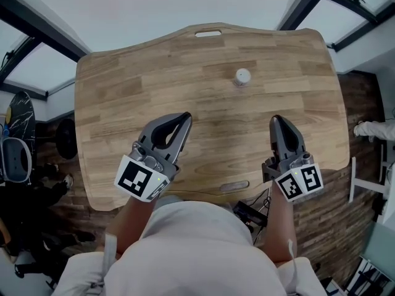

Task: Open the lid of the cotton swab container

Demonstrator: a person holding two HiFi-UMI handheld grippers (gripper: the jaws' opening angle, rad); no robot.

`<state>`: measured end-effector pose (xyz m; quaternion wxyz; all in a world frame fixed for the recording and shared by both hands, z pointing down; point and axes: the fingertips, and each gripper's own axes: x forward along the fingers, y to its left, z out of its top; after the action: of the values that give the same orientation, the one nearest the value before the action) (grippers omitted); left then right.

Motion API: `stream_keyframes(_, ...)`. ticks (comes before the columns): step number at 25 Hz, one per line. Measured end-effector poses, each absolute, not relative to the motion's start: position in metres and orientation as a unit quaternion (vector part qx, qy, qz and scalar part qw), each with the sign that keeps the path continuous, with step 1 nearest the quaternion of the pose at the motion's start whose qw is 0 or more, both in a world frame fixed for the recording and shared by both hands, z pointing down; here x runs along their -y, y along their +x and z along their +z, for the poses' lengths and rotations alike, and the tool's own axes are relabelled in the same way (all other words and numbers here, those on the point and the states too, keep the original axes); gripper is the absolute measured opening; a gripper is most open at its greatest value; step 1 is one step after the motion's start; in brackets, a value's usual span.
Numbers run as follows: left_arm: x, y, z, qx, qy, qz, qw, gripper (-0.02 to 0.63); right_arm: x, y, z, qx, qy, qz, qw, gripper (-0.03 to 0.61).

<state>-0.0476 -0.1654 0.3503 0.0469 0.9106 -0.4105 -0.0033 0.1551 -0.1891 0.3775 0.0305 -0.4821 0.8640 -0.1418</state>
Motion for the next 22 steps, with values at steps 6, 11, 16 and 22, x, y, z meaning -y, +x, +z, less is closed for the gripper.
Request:
stream_keyframes(6,0.185,-0.044,0.363,0.414,0.908,0.002,0.057,0.014,0.214,0.145,0.407,-0.866,-0.472,-0.167,0.009,0.021)
stream_keyframes(11,0.201,-0.045,0.378,0.422,0.904,0.007,0.068,0.014,0.234,0.137,0.431,-0.866,-0.469,-0.176,-0.013,0.021)
stream_keyframes(16,0.217,-0.046,0.390,0.429,0.900,0.012,0.078,0.014,0.262,0.143,0.464,-0.853,-0.490,-0.179,-0.033,0.042)
stream_keyframes(22,0.227,-0.044,0.403,0.432,0.897,0.018,0.088,0.014,0.299,0.142,0.526,-0.841,-0.496,-0.197,-0.095,0.200)
